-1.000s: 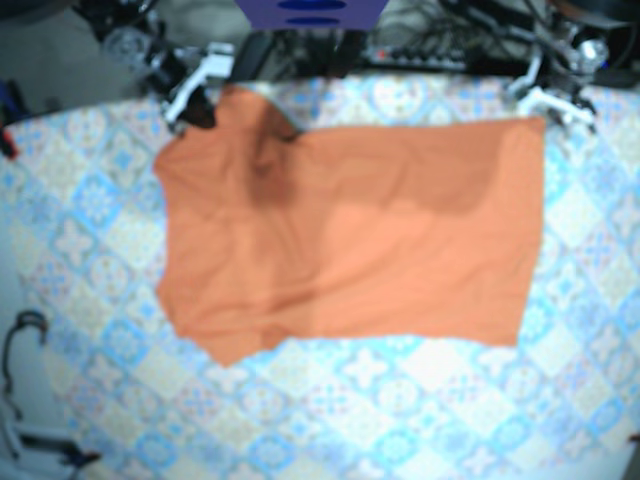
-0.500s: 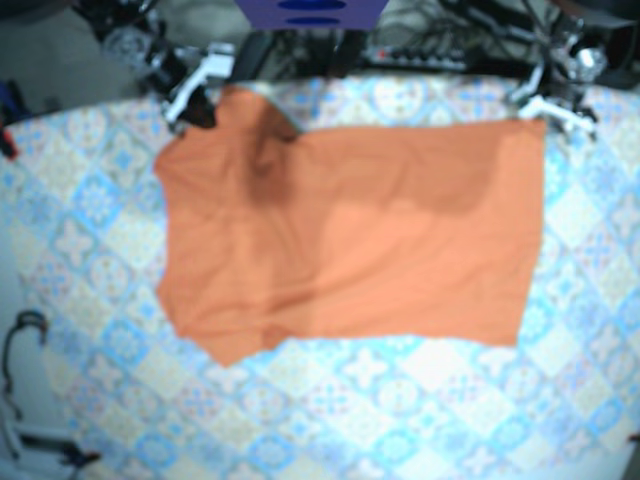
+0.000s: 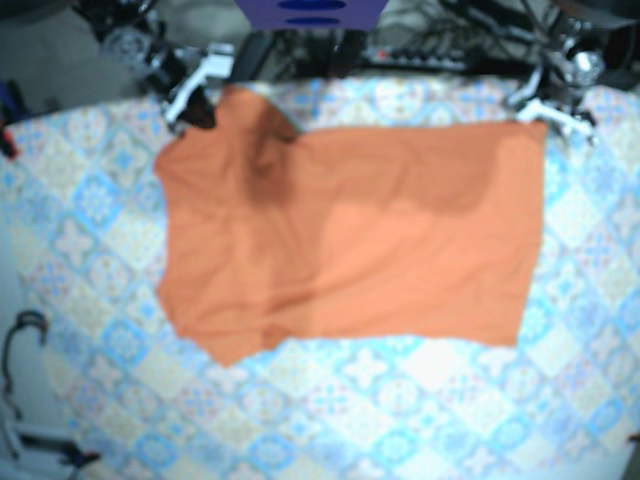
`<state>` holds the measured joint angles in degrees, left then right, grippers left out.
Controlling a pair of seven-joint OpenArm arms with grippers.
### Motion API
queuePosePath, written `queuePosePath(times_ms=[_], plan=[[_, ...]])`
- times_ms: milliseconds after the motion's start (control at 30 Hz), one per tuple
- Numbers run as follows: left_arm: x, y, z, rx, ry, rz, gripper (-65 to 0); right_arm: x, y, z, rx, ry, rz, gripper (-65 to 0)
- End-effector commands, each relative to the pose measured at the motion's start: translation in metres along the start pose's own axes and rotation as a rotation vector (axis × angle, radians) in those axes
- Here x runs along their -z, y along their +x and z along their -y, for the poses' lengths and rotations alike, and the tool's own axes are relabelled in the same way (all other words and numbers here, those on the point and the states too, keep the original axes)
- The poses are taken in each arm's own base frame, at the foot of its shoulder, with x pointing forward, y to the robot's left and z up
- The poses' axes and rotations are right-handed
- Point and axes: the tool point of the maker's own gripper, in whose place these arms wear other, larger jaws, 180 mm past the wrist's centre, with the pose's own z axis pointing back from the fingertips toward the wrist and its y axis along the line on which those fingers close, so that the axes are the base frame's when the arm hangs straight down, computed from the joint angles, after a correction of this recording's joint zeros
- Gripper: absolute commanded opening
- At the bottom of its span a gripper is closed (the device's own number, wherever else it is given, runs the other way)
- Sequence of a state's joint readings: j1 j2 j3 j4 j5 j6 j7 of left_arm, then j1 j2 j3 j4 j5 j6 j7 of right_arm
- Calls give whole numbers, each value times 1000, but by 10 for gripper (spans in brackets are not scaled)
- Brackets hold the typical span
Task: Fold the T-shirt properly
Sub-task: 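Adjust the grip on the shoulder corners with both grippers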
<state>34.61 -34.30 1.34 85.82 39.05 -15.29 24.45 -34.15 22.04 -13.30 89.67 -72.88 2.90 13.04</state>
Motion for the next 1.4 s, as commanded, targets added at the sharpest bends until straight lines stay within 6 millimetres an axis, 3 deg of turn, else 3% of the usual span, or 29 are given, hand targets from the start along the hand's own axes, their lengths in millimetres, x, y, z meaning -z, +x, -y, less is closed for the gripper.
queuePosePath(times_ms=[0,133,267,567,867,1167,1367], plan=[[3,10,-5,-11,5,49,-344,-2,0,5,-3,-21,7,-623],[4,15,-12,-17,19,57,-344,-2,0,5,-3,-21,7,-623],[-6,36,-28,-14,64,114,-344,-2,0,5,-3,-21,7,-623],[-18,57,-47,-13,116,171,-344,-2,2,5,4,-24,8,-623],[-17,55,-45,-13,112,167,-349,-1,3,5,7,-25,9,-623],[-24,42,-11,9,39,146,-345,-1,3,5,8,-22,9,-623],[-24,41,-11,9,37,141,-344,-1,3,5,8,-22,9,-623]])
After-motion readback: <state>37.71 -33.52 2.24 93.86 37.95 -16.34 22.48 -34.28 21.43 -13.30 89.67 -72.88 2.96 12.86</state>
